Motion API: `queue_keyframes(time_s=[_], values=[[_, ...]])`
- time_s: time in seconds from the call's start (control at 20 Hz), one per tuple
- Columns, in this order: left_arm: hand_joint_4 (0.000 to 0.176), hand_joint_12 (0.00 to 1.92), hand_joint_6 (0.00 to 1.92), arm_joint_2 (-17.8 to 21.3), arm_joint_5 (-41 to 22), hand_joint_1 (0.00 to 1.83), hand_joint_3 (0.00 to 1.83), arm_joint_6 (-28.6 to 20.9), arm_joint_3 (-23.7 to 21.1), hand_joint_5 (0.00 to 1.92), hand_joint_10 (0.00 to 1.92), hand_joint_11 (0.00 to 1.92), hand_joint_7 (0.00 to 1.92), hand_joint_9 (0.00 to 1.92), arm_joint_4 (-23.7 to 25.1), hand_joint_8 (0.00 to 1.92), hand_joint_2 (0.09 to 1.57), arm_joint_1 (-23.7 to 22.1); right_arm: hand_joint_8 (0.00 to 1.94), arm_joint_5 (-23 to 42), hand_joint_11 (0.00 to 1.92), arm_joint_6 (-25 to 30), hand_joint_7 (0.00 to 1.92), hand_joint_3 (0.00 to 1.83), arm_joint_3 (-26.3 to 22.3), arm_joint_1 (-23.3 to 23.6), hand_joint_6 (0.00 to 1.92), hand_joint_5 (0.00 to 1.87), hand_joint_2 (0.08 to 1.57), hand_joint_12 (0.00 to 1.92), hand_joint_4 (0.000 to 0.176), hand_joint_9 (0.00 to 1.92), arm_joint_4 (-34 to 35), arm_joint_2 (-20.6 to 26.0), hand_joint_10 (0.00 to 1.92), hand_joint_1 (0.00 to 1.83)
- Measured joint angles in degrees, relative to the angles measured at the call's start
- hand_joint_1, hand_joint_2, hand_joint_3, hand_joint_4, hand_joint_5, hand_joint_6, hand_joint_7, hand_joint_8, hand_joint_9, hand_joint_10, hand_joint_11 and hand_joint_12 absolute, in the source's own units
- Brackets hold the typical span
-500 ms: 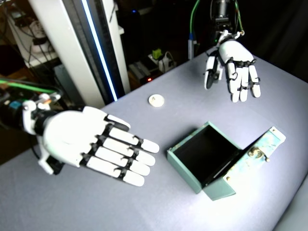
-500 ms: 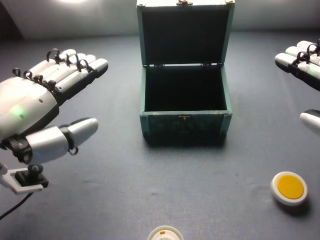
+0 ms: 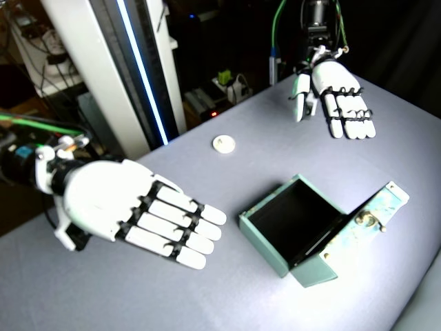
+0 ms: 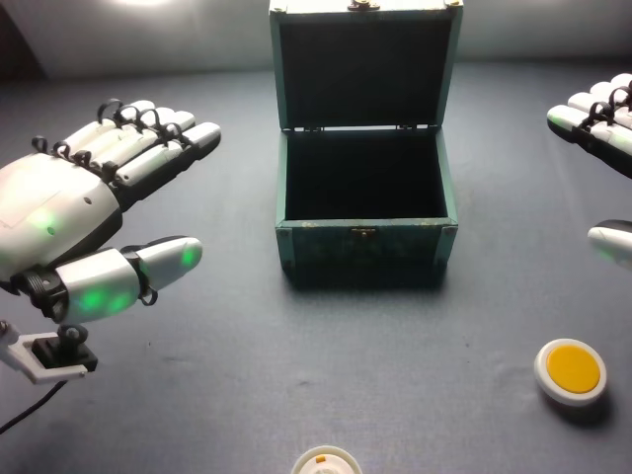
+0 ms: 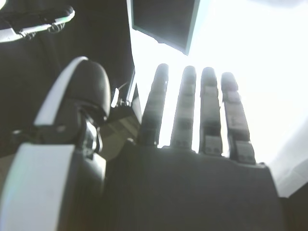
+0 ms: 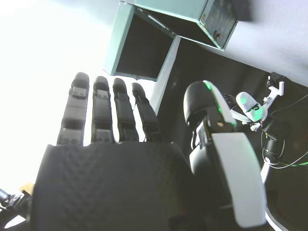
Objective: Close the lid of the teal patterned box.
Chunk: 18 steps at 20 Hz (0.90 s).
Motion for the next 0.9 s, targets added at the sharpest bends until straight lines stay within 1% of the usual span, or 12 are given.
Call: queue_keyframes(time_s=[0.1,0.15,0.2,0.25,0.4,0.5,0.55,0.6,0.7,0.75,0.85,0.9], values=[[0.115,0.0,0.0,-0.04,0.11,0.04,0.0,0.0,0.0,0.0,0.0,0.0,0.0,0.0,0.83,0.0,1.38,-0.11,0.0,-0.5,0.0,-0.04,0.0,0.01,0.7,0.74,0.0,0.0,1.5,0.0,0.0,0.0,1.05,-0.94,0.0,0.35],[0.106,0.0,0.0,-0.15,0.13,0.04,0.0,0.0,0.0,0.0,0.0,0.0,0.0,0.0,0.85,0.0,1.38,-0.11,0.0,-0.46,0.0,-0.02,0.0,0.01,0.98,1.07,0.0,0.0,1.5,0.0,0.0,0.0,1.31,-1.27,0.0,0.35],[0.119,0.0,0.0,-0.63,0.26,0.04,0.0,-0.02,0.13,0.0,0.0,0.0,0.0,0.0,1.03,0.0,1.38,-0.52,0.0,-0.48,0.0,-0.04,0.0,0.01,1.62,1.95,0.0,0.0,1.51,0.0,0.0,0.0,1.38,-1.84,0.0,0.37],[0.117,0.0,0.0,-0.79,0.44,0.04,0.0,-0.09,0.31,0.0,0.0,0.0,0.0,0.0,1.38,0.0,1.39,-0.76,0.0,-0.42,0.02,-0.04,0.0,0.01,2.01,2.71,0.0,0.0,1.5,0.02,0.0,0.0,1.38,-2.23,0.0,0.39],[0.149,0.0,0.0,-2.16,1.97,0.06,0.0,-0.92,1.7,0.0,0.0,0.0,0.0,0.0,2.58,0.0,1.39,-2.91,0.0,-0.37,0.0,-0.04,0.0,0.0,3.23,5.38,0.0,0.0,1.53,1.08,0.0,0.03,1.07,-2.99,0.02,0.51],[0.128,0.0,0.0,-2.91,2.95,0.09,0.0,-1.44,2.14,0.0,0.0,0.0,0.0,0.0,3.78,0.0,1.4,-3.78,0.0,-0.74,0.0,-0.09,0.0,0.0,4.46,7.5,0.0,0.0,1.54,1.57,0.0,0.09,1.2,-3.74,0.07,0.43],[0.126,0.0,0.0,-3.37,3.96,0.1,0.0,-1.57,2.45,0.0,0.0,0.0,0.0,0.0,4.42,0.0,1.4,-4.33,0.0,-1.51,0.0,-0.07,0.0,0.0,5.53,9.29,0.0,0.0,1.53,1.67,0.0,0.02,1.51,-4.66,0.33,0.3],[0.119,0.0,0.0,-3.72,4.44,0.13,0.0,-1.68,2.62,0.0,0.0,0.0,0.0,0.0,4.48,0.0,1.4,-4.59,0.0,-1.99,0.0,-0.07,0.0,0.0,6.27,10.38,0.0,0.0,1.54,1.72,0.0,0.0,1.84,-5.35,0.46,0.24],[0.1,0.0,0.0,-4.7,5.81,0.16,0.0,-2.23,3.85,0.0,0.0,0.0,0.0,0.0,4.81,0.0,1.41,-5.14,0.0,-3.61,0.0,-0.09,0.0,0.0,8.17,12.9,0.0,0.0,1.54,1.72,0.0,0.0,1.38,-7.08,0.2,0.18],[0.101,0.0,0.0,-5.16,6.82,0.18,0.0,-2.38,4.37,0.0,0.0,0.0,0.0,0.0,4.55,0.0,1.42,-5.6,0.0,-4.44,0.0,-0.07,0.0,0.0,8.83,14.21,0.0,0.0,1.54,1.72,0.0,0.0,1.38,-7.76,0.18,0.2],[0.124,0.0,0.0,-6.03,8.48,0.23,0.0,-2.86,5.35,0.0,0.0,0.0,0.0,0.0,4.68,0.0,1.42,-6.78,0.0,-5.9,0.0,-0.42,0.0,0.0,10.23,16.85,0.0,0.0,1.53,1.8,0.0,0.0,1.25,-8.9,0.55,0.19],[0.125,0.01,0.0,-6.29,8.9,0.23,0.0,-3.1,5.64,0.0,0.0,0.03,0.0,0.0,5.01,0.0,1.41,-7.21,0.0,-6.23,0.0,-0.63,0.0,0.0,10.64,17.68,0.0,0.0,1.53,1.76,0.0,0.0,1.31,-9.2,0.46,0.12]])
